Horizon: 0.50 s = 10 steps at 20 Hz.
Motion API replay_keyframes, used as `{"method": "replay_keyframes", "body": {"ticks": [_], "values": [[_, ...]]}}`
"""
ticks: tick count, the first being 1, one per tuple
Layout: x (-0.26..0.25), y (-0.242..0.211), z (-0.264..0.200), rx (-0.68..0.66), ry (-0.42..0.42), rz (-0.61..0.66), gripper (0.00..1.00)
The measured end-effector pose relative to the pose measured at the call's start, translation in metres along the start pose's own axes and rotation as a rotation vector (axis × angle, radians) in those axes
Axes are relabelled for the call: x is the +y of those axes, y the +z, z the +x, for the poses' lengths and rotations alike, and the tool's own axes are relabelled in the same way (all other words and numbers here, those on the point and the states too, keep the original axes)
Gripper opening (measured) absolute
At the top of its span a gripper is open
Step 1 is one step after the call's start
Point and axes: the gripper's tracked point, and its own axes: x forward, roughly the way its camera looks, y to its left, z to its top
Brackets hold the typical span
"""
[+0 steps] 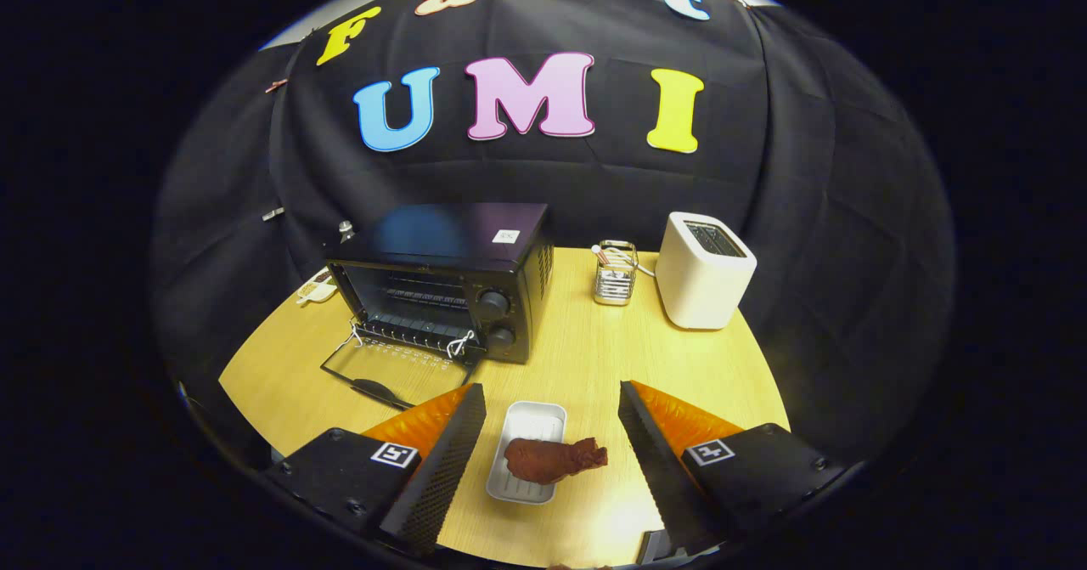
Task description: Open the toaster oven, put the food inside, and close the toaster oven door.
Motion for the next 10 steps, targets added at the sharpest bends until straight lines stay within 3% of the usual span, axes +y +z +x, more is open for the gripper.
{"method": "replay_keyframes", "body": {"ticks": [10], "values": [[-0.034,-0.052,0.02,0.169,0.161,0.059,0.99]]}}
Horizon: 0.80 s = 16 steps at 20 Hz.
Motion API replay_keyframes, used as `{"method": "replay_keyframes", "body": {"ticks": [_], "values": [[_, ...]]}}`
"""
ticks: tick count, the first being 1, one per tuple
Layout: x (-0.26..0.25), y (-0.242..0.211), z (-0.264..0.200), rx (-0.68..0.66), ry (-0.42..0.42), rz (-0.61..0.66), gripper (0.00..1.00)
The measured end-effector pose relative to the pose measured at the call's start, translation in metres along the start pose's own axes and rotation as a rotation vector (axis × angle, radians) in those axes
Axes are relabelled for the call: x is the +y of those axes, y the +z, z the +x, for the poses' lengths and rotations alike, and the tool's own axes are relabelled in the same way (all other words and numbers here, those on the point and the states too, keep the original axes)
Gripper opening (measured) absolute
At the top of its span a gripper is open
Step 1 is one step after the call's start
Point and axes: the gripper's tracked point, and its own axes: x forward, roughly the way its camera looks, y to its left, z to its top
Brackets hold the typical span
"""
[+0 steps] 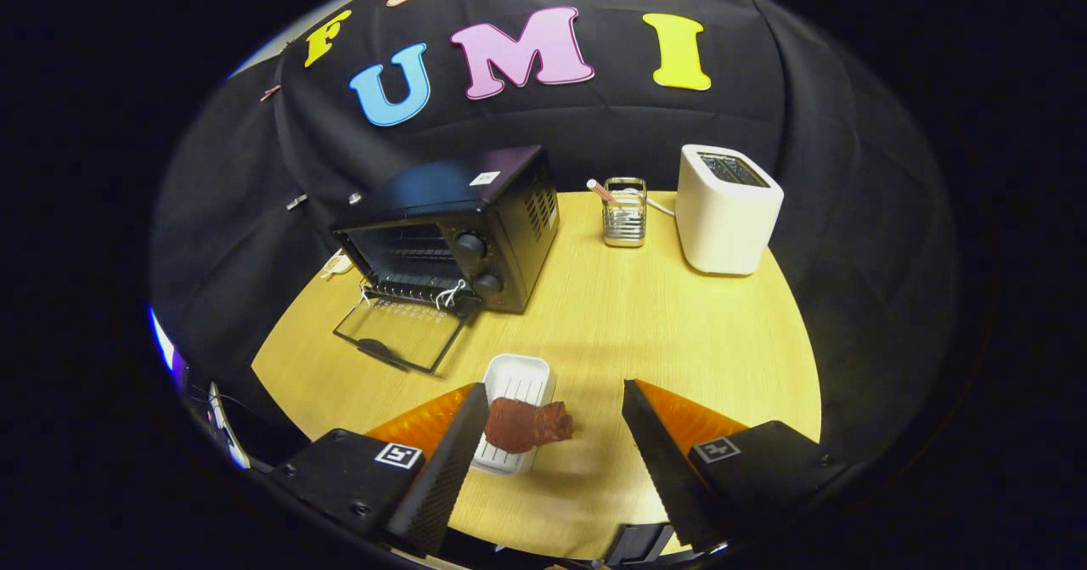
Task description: Open the toaster oven, put the food inside, and close the toaster oven door.
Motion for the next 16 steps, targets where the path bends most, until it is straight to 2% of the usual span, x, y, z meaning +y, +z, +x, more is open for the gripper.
{"method": "replay_keyframes", "body": {"ticks": [5,9,14,15,16], "values": [[-0.002,-0.03,0.015,0.084,0.082,0.081,0.99],[0.001,-0.049,0.041,0.168,0.132,0.223,0.94],[0.009,-0.051,0.061,0.235,0.198,0.381,0.7],[0.007,-0.052,0.064,0.244,0.198,0.386,0.58],[0.008,-0.055,0.062,0.27,0.21,0.394,0.52]]}}
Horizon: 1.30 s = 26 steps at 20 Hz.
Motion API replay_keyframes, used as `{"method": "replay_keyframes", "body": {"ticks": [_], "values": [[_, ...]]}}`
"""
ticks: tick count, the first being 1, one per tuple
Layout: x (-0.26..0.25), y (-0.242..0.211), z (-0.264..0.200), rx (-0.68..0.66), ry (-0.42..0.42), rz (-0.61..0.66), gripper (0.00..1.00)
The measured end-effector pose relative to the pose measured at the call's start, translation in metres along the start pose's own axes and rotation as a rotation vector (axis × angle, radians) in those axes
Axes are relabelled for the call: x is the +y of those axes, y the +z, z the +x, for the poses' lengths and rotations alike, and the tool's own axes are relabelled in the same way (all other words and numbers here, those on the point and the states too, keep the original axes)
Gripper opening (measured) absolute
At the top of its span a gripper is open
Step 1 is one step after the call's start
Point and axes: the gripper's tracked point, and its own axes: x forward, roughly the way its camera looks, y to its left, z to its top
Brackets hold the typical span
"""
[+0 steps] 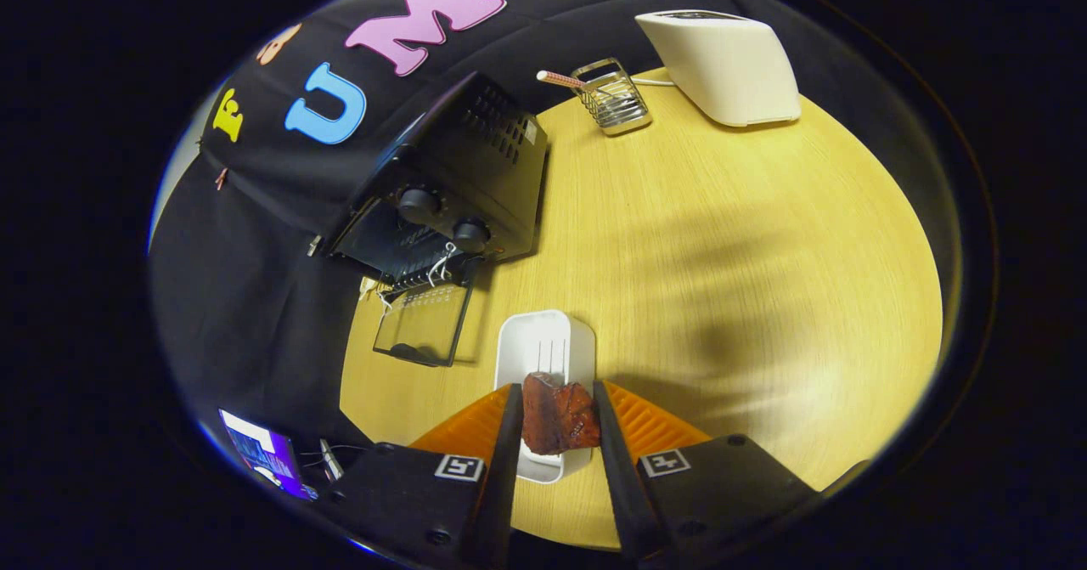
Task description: Open the toaster oven, put the food inside, and close the toaster oven door.
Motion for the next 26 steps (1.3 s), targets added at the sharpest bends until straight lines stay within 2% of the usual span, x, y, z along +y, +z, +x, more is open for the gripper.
{"method": "replay_keyframes", "body": {"ticks": [2,4,6,8,17,26], "values": [[-0.003,-0.001,0.0,0.033,0.0,0.018,0.52],[-0.003,-0.003,0.0,0.041,0.016,0.026,0.27],[-0.004,-0.004,-0.003,0.049,0.03,0.036,0.27],[-0.001,-0.006,-0.003,0.064,0.046,0.049,0.19],[0.0,0.009,-0.026,0.047,0.067,0.061,0.15],[0.025,0.031,-0.069,-0.028,0.064,-0.023,0.15]]}}
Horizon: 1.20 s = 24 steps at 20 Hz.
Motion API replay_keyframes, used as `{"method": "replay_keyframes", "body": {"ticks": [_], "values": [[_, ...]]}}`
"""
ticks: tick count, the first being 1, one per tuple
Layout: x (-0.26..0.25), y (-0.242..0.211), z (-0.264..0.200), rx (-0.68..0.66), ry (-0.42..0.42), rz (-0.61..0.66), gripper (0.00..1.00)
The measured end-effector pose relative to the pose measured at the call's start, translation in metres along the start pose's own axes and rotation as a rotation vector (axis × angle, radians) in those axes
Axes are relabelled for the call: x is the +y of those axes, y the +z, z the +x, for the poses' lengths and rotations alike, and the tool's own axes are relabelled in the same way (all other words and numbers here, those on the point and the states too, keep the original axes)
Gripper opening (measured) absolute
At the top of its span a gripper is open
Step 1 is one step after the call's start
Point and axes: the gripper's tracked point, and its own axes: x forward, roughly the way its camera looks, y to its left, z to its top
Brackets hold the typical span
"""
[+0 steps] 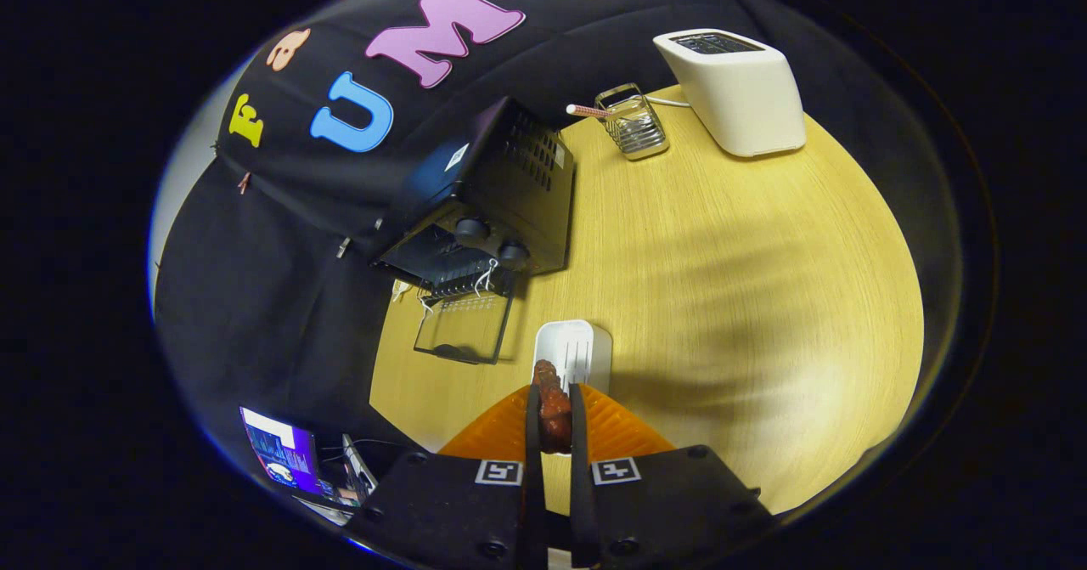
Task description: Open the toaster oven, put the food inside, and close the toaster oven door.
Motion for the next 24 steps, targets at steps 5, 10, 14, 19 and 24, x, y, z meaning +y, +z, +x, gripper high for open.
{"method": "replay_keyframes", "body": {"ticks": [5,10,14,19,24], "values": [[0.033,-0.004,-0.005,-0.032,-0.006,0.022,0.15],[0.079,-0.015,-0.007,-0.078,0.005,0.059,0.15],[0.109,-0.026,-0.005,-0.113,0.009,0.104,0.15],[0.155,-0.037,0.011,-0.177,0.05,0.171,0.14],[0.197,-0.053,0.033,-0.207,0.073,0.201,0.15]]}}
